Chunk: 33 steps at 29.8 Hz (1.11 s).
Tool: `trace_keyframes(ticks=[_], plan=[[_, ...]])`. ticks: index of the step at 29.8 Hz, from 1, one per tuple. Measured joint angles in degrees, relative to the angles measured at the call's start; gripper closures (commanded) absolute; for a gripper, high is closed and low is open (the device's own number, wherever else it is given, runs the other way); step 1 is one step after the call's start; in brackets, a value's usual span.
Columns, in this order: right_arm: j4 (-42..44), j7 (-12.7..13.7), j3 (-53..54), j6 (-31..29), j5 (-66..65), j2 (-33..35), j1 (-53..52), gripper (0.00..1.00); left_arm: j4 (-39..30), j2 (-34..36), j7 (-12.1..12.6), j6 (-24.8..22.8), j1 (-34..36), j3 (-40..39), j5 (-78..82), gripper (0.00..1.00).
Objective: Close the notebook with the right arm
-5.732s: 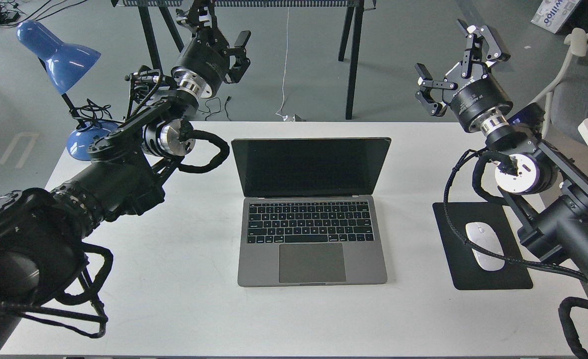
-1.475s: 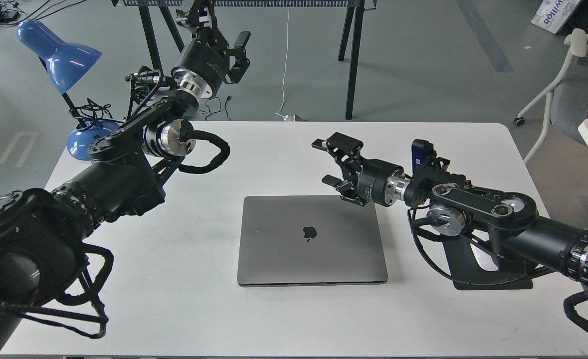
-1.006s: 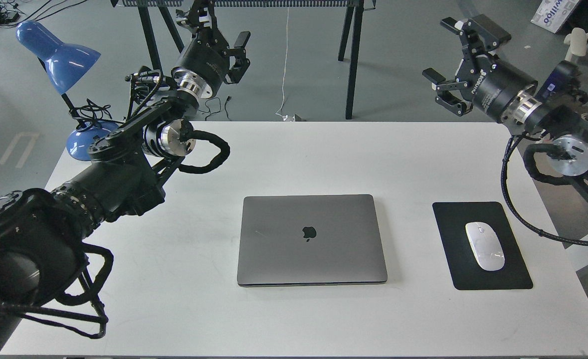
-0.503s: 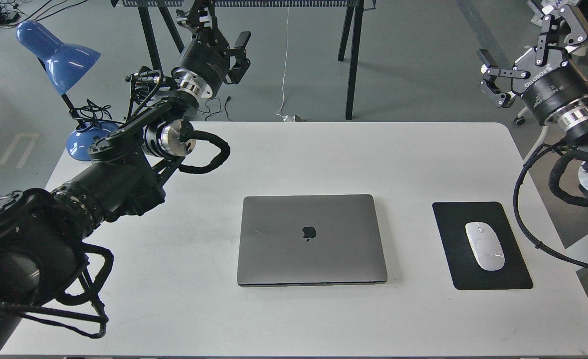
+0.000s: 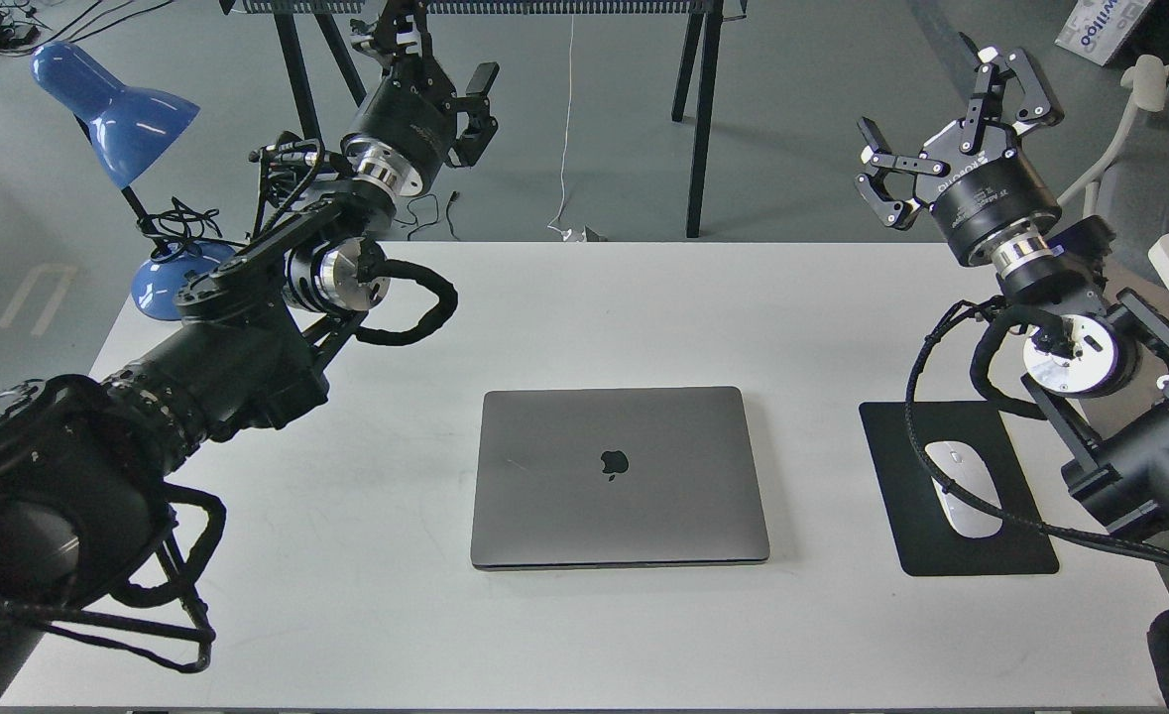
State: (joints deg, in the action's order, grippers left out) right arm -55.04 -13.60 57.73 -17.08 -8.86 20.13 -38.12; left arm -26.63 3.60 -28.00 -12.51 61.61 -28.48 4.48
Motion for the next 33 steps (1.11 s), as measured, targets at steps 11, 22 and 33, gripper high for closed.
trace_keyframes(ticks=[11,22,33], plan=[[2.4,0.0,-0.7,-1.2,0.0,-1.7,-2.9,0.00,0.0,0.0,0.0,-0.1,0.0,0.0,0.0,0.00],[2.7,0.0,-0.9,-1.3,-0.1,-2.0,-3.4,0.00,0.0,0.0,0.0,-0.1,0.0,0.0,0.0,0.00],[2.7,0.0,-1.1,-1.3,-0.1,-2.0,-3.4,0.00,0.0,0.0,0.0,0.0,0.0,0.0,0.0,0.00]])
